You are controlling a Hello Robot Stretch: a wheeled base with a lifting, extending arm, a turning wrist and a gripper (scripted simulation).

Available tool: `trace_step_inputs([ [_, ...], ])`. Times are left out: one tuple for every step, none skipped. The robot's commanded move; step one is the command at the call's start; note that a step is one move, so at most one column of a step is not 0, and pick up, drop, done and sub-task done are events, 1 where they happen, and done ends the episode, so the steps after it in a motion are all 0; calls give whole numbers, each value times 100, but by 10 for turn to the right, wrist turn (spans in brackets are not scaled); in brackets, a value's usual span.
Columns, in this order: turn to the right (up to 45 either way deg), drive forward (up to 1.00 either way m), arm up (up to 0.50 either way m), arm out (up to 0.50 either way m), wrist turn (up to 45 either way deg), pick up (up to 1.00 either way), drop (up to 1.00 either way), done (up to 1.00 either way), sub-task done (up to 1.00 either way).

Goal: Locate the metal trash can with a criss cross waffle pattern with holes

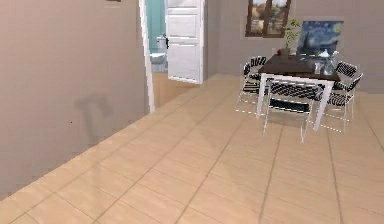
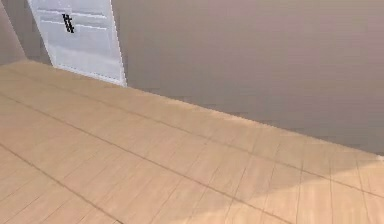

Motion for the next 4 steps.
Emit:
trace_step_inputs([
  [-30, 0, 0, 0, 0, 0, 0, 0, 0],
  [0, 100, 0, 0, 0, 0, 0, 0, 0],
  [0, 100, 0, 0, 0, 0, 0, 0, 0],
  [0, 100, 0, 0, 0, 0, 0, 0, 0],
])
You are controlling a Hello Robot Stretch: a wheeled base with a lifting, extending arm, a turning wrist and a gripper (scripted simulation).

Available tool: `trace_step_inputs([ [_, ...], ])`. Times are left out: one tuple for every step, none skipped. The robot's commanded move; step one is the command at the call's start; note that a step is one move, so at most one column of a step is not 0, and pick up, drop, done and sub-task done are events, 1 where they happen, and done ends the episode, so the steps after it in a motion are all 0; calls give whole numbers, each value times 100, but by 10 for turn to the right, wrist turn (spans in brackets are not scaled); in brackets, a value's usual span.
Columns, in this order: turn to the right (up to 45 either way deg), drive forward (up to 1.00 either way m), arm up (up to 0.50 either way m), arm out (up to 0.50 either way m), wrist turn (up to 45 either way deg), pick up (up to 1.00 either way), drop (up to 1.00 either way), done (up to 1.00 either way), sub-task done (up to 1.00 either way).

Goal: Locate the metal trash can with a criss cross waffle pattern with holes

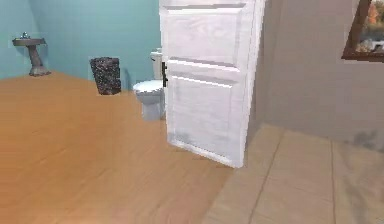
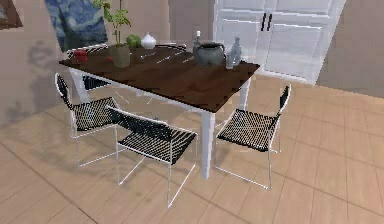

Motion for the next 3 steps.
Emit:
trace_step_inputs([
  [60, 0, 0, 0, 0, 0, 0, 0, 0],
  [0, 15, 0, 0, 0, 0, 0, 0, 0],
  [450, 0, 0, 0, 0, 0, 0, 0, 0],
])
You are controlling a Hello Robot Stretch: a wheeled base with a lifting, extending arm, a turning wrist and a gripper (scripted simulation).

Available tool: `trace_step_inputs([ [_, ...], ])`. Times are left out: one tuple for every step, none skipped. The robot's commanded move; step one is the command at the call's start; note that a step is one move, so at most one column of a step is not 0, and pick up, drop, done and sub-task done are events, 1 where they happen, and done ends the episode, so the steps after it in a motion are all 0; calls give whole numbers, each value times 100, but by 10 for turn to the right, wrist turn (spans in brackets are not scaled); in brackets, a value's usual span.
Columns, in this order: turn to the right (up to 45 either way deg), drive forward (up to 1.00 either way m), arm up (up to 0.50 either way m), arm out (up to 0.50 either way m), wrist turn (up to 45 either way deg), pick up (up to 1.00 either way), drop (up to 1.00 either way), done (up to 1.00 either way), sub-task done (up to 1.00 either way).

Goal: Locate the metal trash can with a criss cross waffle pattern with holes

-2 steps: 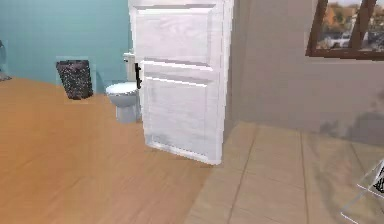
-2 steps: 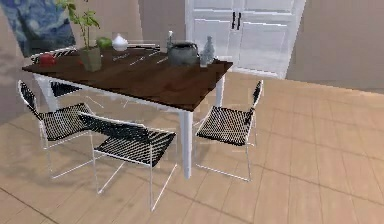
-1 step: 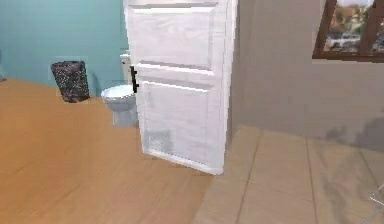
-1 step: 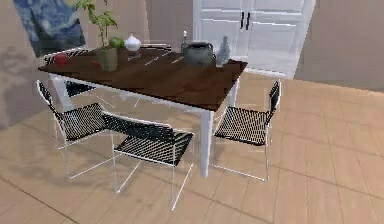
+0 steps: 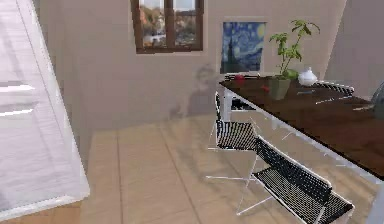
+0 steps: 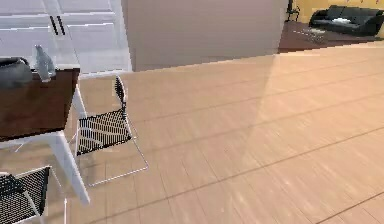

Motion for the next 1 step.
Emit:
trace_step_inputs([
  [360, 0, 0, 0, 0, 0, 0, 0, 0],
])
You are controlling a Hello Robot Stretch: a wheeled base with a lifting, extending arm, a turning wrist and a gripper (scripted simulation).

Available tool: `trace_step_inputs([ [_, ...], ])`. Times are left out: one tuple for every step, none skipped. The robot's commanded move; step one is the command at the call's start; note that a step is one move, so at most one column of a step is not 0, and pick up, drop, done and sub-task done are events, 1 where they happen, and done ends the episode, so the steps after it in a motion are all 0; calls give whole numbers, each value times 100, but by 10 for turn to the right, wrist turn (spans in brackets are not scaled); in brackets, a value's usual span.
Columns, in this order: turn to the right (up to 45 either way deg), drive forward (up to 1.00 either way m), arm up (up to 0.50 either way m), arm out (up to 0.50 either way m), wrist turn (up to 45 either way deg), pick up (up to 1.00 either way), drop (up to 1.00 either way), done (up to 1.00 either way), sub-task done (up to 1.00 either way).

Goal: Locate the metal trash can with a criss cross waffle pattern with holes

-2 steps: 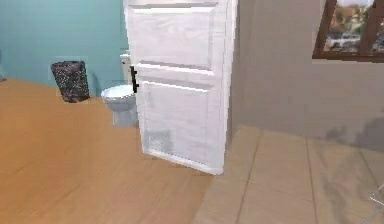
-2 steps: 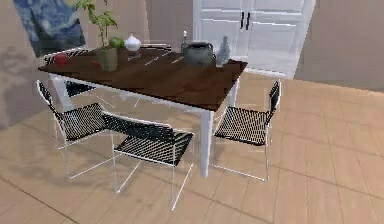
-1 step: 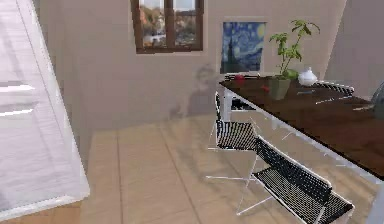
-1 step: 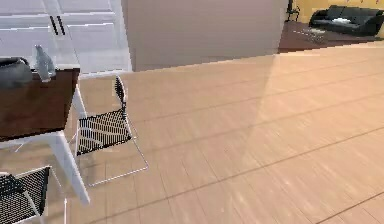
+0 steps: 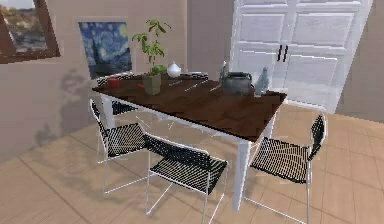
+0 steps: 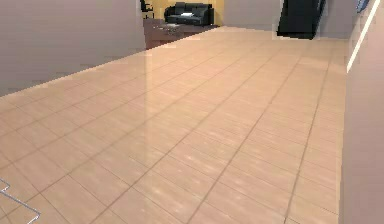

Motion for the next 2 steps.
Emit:
trace_step_inputs([
  [30, 0, 0, 0, 0, 0, 0, 0, 0],
  [0, 20, 0, 0, 0, 0, 0, 0, 0],
])
